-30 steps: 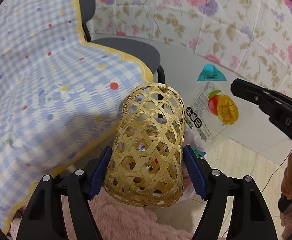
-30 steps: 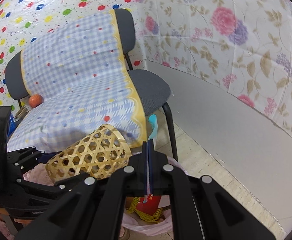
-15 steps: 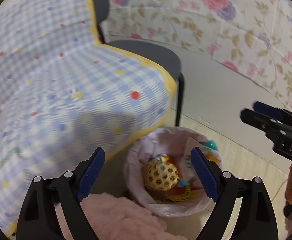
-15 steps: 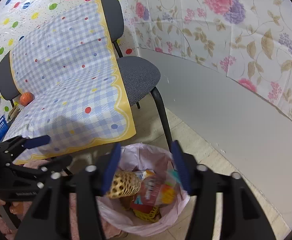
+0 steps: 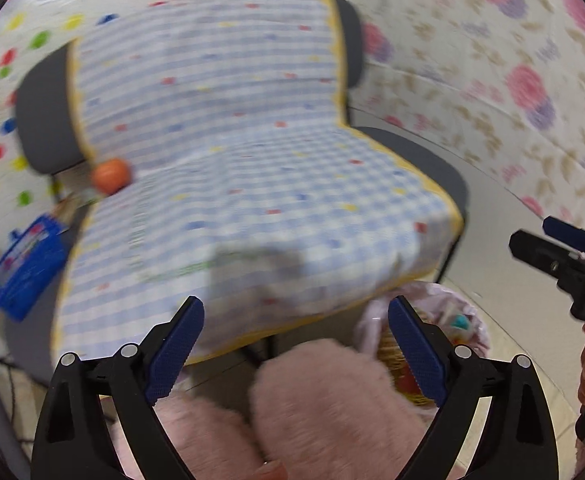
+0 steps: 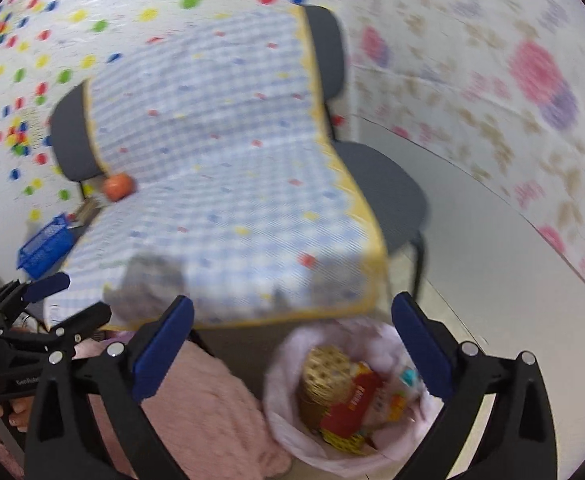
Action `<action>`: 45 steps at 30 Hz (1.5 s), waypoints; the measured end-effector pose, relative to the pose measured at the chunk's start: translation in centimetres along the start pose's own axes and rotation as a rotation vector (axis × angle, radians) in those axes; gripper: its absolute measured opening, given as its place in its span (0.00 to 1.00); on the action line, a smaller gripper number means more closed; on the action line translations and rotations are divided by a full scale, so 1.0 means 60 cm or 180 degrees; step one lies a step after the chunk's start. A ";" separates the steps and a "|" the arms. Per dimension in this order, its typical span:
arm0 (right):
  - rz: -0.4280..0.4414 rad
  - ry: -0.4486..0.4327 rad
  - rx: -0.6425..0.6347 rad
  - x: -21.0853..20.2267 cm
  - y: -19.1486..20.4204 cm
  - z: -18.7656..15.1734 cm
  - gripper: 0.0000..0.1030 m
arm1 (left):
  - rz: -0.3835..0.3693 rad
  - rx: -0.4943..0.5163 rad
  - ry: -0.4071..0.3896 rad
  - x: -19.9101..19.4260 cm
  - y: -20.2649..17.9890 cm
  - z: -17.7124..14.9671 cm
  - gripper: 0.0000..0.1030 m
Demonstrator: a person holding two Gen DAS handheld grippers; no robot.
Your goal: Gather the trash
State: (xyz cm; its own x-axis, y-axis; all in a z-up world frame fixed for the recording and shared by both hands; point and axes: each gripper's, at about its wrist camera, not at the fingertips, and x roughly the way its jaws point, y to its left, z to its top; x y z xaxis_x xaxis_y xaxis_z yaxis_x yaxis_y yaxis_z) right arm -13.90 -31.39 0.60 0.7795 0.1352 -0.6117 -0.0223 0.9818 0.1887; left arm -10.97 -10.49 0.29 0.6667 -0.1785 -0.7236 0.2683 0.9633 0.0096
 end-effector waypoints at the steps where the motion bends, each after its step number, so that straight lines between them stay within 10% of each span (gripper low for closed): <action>1: 0.0056 -0.0023 -0.0031 0.001 0.012 0.008 0.94 | 0.0063 -0.0077 -0.0006 -0.012 0.020 -0.001 0.91; 18: 0.0405 -0.0012 -0.0210 0.005 0.111 0.085 0.94 | 0.0901 -0.0883 0.0019 -0.116 0.189 -0.007 0.93; 45: 0.0337 0.0041 -0.0255 -0.007 0.123 0.070 0.94 | 0.0784 -0.0906 0.0070 -0.101 0.206 -0.020 0.93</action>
State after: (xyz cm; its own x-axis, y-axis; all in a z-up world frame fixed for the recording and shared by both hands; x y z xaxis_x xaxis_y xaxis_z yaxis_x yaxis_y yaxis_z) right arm -11.77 -24.78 5.46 0.7620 0.2398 -0.6015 -0.1542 0.9694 0.1910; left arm -12.52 2.73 3.96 0.6713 0.0668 -0.7382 -0.1042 0.9945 -0.0048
